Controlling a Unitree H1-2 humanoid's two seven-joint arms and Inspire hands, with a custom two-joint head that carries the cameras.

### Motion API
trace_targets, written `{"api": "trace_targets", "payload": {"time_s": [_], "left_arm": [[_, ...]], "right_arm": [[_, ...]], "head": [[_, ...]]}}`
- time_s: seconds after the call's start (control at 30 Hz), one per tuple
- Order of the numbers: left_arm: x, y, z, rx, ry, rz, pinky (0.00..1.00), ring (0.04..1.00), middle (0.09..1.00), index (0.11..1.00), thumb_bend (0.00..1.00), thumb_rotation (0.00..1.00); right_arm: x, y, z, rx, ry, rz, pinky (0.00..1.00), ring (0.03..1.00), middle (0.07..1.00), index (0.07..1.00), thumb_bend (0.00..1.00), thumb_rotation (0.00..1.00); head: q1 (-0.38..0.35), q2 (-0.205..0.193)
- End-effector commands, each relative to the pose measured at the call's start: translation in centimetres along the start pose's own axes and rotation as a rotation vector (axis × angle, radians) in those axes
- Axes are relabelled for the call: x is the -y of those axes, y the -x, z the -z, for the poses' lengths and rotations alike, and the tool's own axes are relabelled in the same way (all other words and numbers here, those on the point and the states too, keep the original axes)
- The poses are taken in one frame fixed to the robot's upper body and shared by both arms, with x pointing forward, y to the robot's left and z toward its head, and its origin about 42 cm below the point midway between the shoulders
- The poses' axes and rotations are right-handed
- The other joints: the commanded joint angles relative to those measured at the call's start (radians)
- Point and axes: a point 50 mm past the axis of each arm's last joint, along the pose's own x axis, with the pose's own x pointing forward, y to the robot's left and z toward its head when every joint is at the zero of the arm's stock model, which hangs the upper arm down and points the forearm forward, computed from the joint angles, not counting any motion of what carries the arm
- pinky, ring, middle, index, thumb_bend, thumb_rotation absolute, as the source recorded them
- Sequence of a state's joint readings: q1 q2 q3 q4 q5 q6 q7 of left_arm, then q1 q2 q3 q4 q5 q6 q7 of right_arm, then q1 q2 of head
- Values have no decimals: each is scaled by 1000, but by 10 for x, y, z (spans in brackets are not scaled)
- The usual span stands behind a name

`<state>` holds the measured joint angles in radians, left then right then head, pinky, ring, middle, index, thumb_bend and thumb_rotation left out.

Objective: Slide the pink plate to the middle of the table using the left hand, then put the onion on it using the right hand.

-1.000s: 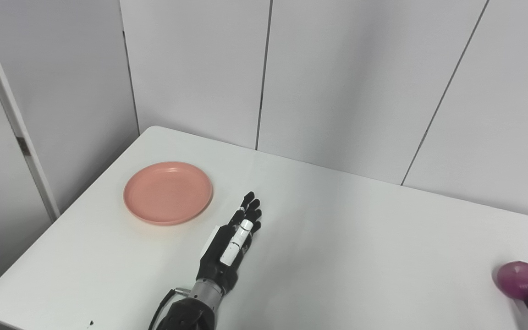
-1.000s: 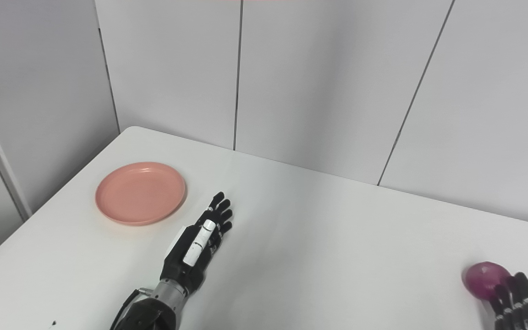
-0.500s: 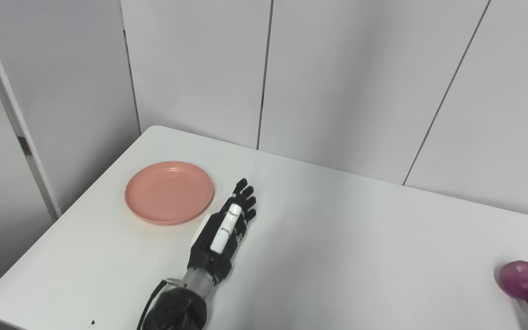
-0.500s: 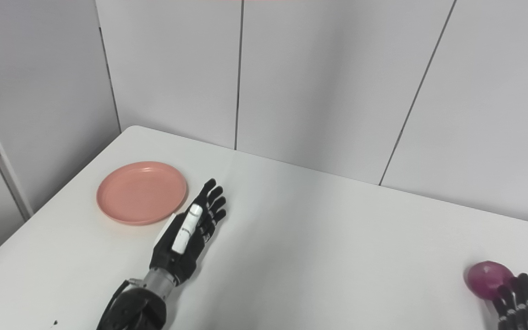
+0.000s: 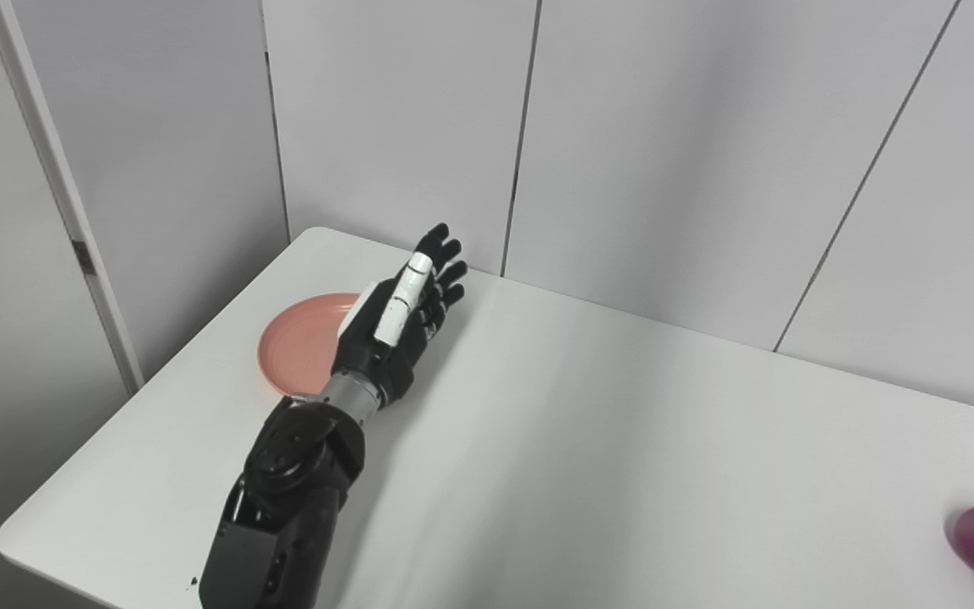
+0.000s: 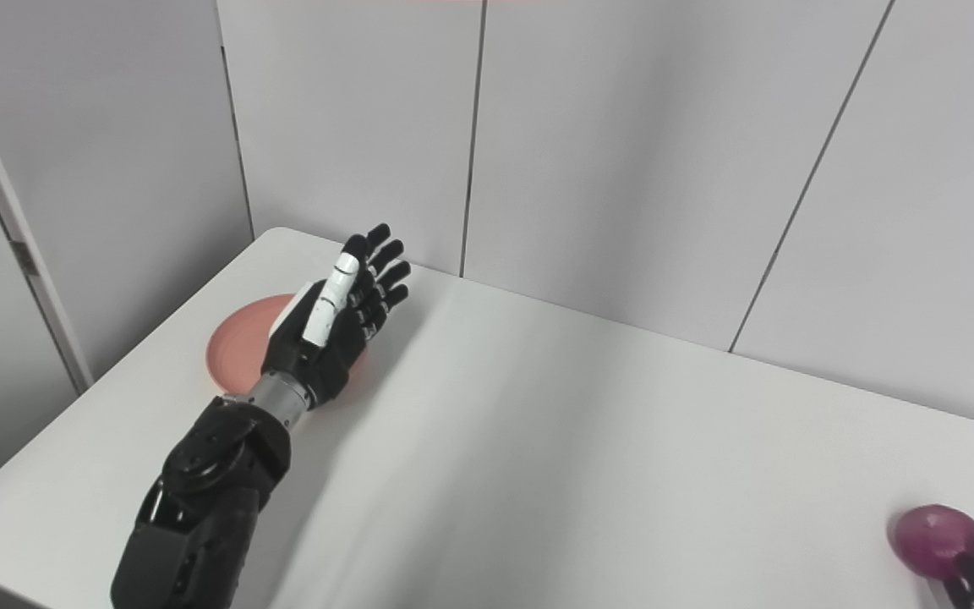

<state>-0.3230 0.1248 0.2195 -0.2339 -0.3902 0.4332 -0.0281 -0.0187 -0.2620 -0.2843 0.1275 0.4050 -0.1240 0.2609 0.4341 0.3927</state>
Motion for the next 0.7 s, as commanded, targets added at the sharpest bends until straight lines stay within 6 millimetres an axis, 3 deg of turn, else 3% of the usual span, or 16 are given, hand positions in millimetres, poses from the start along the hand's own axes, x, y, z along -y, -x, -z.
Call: {"api": "trace_targets", "payload": {"time_s": [0.0,0.33,0.67], "left_arm": [[1,-19,-32,85,-16,23,1000,1000,1000,1000,713,783],[-49,-50,-52,108,-46,-127,1000,1000,1000,1000,690,830],[-115,-67,-66,120,-95,-242,1000,998,985,1000,698,853]], "right_arm": [[-7,36,45,-137,-64,46,1000,1000,1000,1000,878,981],[-9,38,45,-138,-70,49,1000,1000,1000,1000,867,982],[-8,36,46,-134,-65,34,1000,1000,1000,1000,850,993]], "head": [[-1,0],[-8,2],[-4,3]]}}
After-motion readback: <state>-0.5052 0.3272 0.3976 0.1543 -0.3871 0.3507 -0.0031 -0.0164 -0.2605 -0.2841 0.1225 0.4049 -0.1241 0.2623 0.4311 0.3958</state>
